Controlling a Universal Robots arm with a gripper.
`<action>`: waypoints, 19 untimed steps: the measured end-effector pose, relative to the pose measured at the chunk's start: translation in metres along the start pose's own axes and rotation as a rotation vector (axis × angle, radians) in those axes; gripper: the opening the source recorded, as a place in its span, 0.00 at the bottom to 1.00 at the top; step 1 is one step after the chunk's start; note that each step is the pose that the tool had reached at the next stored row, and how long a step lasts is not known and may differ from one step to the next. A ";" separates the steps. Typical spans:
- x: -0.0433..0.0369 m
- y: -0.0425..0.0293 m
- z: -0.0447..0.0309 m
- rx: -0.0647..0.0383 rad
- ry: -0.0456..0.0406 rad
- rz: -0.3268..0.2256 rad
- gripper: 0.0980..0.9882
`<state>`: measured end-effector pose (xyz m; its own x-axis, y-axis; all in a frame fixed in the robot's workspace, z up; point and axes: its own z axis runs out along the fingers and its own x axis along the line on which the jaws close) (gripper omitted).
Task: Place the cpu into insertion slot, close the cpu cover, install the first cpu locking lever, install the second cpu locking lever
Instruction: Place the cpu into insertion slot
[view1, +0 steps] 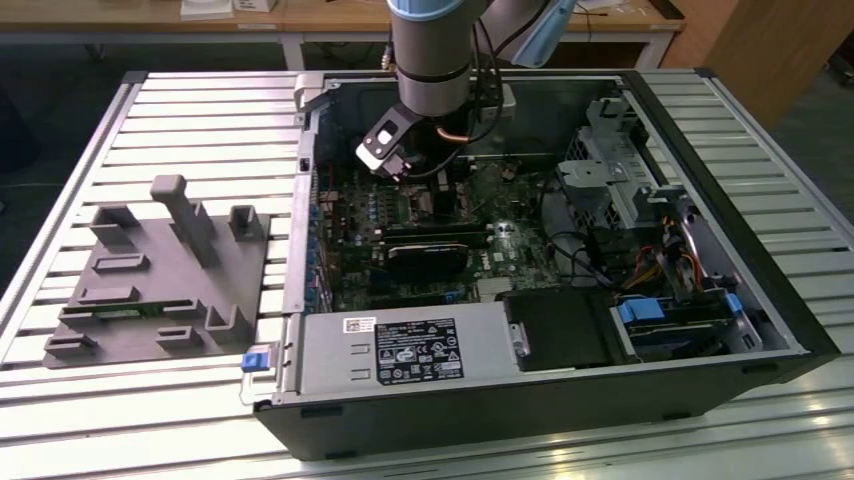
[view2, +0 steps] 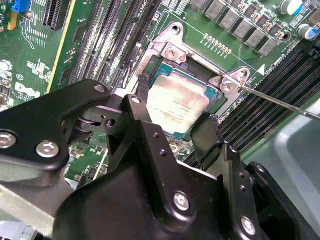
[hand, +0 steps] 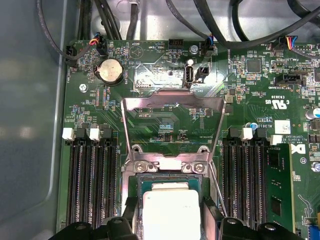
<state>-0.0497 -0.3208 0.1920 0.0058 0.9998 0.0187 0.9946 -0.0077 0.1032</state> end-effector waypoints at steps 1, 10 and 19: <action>0.0000 0.0000 0.0000 0.000 0.0000 0.000 0.58; 0.0001 0.0001 -0.0004 0.000 0.0004 0.000 0.50; 0.0000 0.0004 -0.0016 0.000 -0.0016 0.014 0.50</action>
<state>-0.0495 -0.3208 0.1936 0.0202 0.9996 0.0186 0.9944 -0.0220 0.1030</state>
